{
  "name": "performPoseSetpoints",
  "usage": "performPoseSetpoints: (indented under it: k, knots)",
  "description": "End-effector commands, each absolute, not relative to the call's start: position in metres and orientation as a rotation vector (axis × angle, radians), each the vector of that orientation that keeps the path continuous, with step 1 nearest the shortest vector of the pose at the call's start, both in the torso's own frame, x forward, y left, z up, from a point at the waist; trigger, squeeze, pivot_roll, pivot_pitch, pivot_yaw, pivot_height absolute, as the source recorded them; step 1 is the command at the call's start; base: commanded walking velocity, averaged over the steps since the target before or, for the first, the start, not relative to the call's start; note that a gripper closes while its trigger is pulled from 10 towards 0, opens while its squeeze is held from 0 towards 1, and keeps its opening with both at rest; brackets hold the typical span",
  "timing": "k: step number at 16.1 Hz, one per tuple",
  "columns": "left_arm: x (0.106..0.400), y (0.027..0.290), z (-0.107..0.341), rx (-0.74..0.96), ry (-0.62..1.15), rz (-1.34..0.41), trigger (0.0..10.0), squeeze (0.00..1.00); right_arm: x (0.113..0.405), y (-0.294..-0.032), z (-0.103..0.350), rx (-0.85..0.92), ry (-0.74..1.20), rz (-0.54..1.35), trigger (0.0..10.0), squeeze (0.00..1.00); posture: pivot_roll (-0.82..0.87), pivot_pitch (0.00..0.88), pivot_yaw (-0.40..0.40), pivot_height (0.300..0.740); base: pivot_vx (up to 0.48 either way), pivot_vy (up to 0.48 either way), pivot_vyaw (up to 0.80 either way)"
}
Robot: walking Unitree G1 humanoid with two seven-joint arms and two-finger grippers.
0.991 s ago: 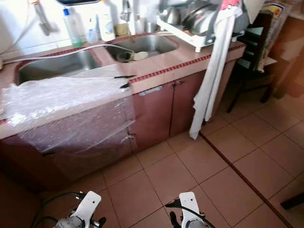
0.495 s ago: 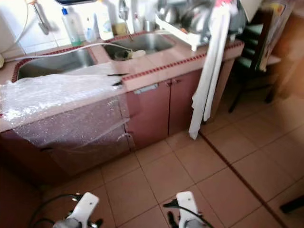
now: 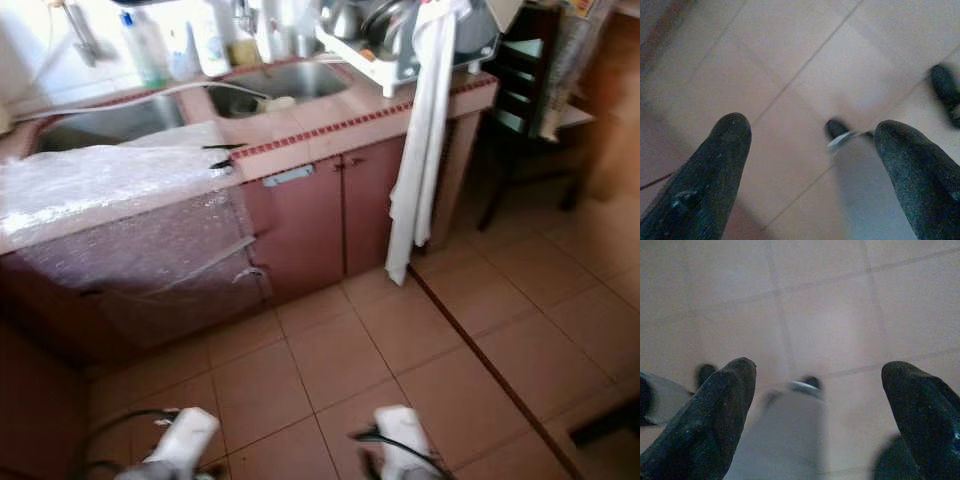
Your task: Kitchen organization
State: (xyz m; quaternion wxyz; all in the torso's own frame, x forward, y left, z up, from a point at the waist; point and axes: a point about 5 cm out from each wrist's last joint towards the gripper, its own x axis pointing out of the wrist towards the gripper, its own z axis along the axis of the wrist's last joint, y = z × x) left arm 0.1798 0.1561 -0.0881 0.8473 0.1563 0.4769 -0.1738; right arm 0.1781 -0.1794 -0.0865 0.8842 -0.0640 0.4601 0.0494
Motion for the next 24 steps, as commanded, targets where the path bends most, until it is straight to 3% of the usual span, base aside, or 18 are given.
performPoseSetpoints:
  k: [1,9,18,24]
  knots:
    - [0.1812,0.1700,-0.0867,0.356,1.006,-0.334,10.0,0.00,0.1812,-0.1675,-0.0859,-0.113,0.943,0.129,10.0,0.00,-0.16,0.061,0.081,0.740,0.000,0.000,0.00]
    - [0.1838,0.1706,-0.0853,0.380,1.002,-0.367,10.0,0.00,0.1784,-0.1681,-0.0875,-0.098,0.961,0.112,10.0,0.00,-0.18,0.064,0.097,0.740,0.000,0.000,0.00]
    - [0.1821,0.1725,-0.0859,0.395,1.011,-0.382,10.0,0.00,0.1725,-0.1703,-0.0902,-0.104,0.983,0.105,10.0,0.00,-0.18,0.061,0.101,0.740,0.266,0.000,-0.61]
    - [0.1812,0.1706,-0.0864,0.397,1.009,-0.392,10.0,0.00,0.1729,-0.1690,-0.0901,-0.106,0.983,0.118,10.0,0.00,-0.18,0.059,0.104,0.740,0.272,0.000,0.00]
